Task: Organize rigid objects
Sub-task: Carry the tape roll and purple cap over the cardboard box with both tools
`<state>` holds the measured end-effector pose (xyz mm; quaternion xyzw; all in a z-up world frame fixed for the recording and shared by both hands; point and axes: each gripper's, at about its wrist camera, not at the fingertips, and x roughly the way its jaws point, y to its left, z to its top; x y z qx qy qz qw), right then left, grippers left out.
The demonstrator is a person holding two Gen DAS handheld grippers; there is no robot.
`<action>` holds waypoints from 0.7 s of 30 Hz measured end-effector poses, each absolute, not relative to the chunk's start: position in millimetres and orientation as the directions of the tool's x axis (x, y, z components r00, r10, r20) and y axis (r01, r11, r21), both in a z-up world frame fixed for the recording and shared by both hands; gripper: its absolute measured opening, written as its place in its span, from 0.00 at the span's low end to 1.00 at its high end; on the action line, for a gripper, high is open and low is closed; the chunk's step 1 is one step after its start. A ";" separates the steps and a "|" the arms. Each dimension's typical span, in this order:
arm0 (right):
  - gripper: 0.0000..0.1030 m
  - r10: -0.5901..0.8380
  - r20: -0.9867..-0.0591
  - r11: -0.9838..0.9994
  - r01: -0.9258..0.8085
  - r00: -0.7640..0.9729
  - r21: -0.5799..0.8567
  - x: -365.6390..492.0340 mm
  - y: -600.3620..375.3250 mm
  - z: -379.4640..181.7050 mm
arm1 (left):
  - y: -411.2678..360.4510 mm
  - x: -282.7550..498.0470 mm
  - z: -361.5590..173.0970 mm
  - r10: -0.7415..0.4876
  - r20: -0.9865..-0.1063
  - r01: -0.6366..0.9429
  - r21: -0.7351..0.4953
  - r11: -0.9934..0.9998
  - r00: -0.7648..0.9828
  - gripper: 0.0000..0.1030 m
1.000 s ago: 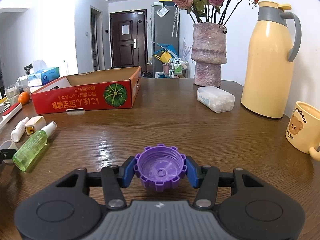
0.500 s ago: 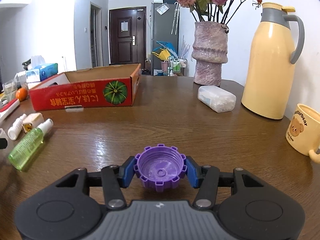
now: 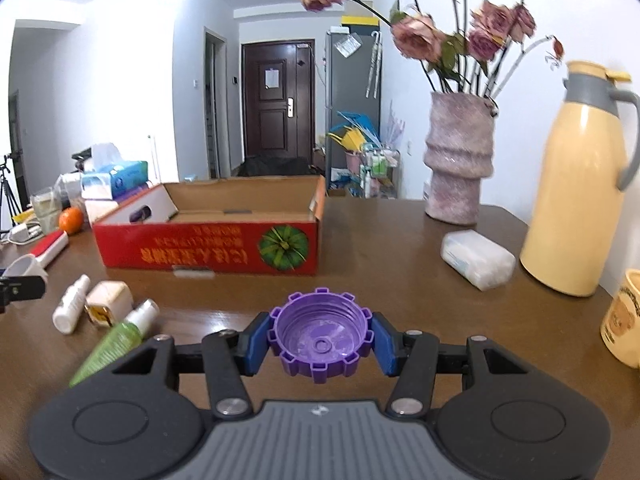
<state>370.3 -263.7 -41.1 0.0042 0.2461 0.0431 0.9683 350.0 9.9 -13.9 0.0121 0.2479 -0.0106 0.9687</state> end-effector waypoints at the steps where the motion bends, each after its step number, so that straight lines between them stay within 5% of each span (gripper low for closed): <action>1: 0.51 0.090 -0.471 0.996 -0.085 0.877 0.032 373.2 -259.8 -38.2 | 9.6 352.5 -10.5 -0.016 -0.475 0.027 0.016 1.000 0.880 0.43; 21: 0.51 0.125 -0.406 0.991 -0.096 0.905 0.091 444.1 -223.6 -10.0 | 6.9 417.4 25.5 -0.033 -0.409 0.020 -0.037 0.999 0.912 0.43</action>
